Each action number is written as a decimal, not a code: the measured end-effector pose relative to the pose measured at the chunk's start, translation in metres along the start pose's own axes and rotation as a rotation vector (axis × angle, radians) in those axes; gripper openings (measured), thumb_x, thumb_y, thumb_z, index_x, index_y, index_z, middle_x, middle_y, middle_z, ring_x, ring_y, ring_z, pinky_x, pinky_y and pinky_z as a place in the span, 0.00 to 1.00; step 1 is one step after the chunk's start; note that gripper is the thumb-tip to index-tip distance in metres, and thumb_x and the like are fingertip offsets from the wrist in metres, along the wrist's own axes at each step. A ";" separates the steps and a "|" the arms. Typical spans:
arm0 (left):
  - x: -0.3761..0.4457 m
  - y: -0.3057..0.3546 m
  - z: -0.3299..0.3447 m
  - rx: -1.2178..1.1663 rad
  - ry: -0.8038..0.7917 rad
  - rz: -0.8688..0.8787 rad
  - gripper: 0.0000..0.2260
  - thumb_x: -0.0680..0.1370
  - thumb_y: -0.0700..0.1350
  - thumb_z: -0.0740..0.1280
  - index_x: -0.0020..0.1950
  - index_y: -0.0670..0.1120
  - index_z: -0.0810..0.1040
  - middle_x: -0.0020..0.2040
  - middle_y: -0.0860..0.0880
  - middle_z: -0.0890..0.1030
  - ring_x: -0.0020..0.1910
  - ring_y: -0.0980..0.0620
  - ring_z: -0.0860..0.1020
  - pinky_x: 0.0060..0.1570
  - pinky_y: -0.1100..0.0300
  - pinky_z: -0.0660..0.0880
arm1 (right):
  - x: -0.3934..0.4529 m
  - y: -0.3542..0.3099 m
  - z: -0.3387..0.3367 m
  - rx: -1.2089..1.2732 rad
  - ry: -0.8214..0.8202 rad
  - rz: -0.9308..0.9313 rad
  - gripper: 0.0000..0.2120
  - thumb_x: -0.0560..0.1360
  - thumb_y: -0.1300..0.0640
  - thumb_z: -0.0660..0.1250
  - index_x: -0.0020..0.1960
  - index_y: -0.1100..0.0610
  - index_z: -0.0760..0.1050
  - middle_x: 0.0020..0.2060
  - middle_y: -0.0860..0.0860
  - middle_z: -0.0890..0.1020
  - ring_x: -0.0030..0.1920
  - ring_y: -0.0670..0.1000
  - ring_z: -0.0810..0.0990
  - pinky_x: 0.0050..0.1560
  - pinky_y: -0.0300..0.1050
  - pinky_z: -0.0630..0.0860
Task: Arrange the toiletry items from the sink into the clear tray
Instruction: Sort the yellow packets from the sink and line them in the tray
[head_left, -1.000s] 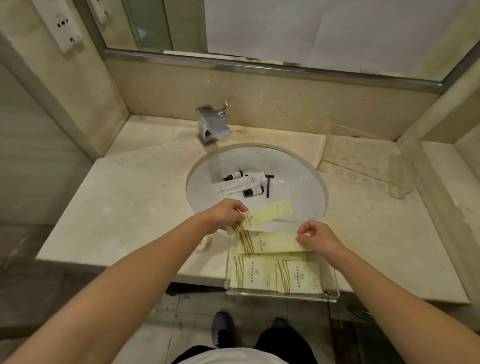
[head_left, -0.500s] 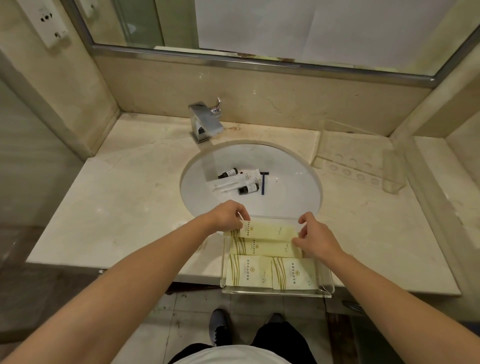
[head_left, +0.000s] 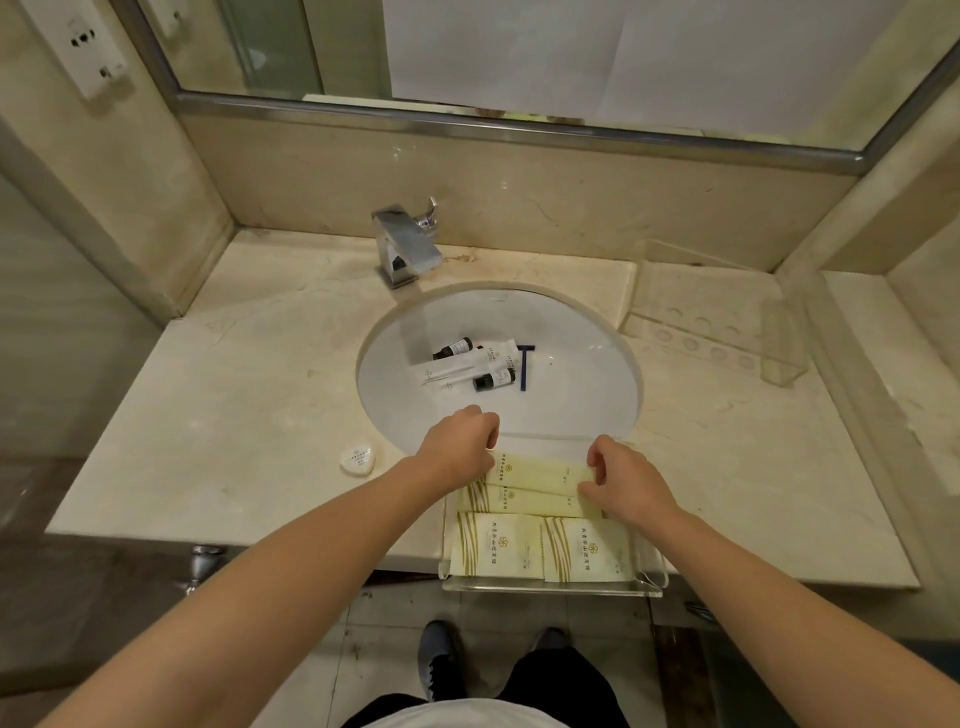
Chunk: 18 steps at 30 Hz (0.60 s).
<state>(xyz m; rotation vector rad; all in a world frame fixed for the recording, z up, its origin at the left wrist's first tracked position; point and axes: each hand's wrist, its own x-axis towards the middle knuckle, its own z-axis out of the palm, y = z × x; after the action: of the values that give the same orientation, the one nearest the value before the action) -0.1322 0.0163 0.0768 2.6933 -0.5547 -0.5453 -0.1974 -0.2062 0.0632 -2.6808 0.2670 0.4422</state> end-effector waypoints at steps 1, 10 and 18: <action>-0.001 0.001 0.002 0.042 0.019 0.021 0.04 0.74 0.40 0.66 0.48 0.45 0.74 0.48 0.48 0.74 0.44 0.47 0.74 0.41 0.56 0.72 | 0.000 0.001 0.000 -0.003 0.007 -0.001 0.10 0.71 0.56 0.69 0.48 0.52 0.69 0.41 0.49 0.77 0.42 0.51 0.77 0.42 0.48 0.76; -0.006 -0.003 0.013 0.301 0.137 0.098 0.09 0.74 0.47 0.66 0.50 0.43 0.76 0.51 0.46 0.74 0.51 0.45 0.71 0.51 0.54 0.68 | 0.001 0.002 0.009 -0.089 -0.071 -0.021 0.24 0.68 0.48 0.71 0.60 0.51 0.68 0.55 0.48 0.69 0.54 0.54 0.73 0.47 0.46 0.74; -0.005 -0.015 0.009 0.230 0.039 0.075 0.18 0.70 0.58 0.70 0.49 0.46 0.75 0.50 0.48 0.72 0.50 0.47 0.70 0.52 0.54 0.69 | 0.004 0.002 0.008 -0.044 -0.021 -0.011 0.15 0.71 0.49 0.71 0.52 0.52 0.69 0.51 0.50 0.75 0.51 0.54 0.74 0.50 0.48 0.75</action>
<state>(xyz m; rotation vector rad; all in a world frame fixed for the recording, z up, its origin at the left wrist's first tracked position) -0.1355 0.0289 0.0650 2.8767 -0.7455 -0.4311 -0.1964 -0.2052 0.0536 -2.7174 0.2392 0.4784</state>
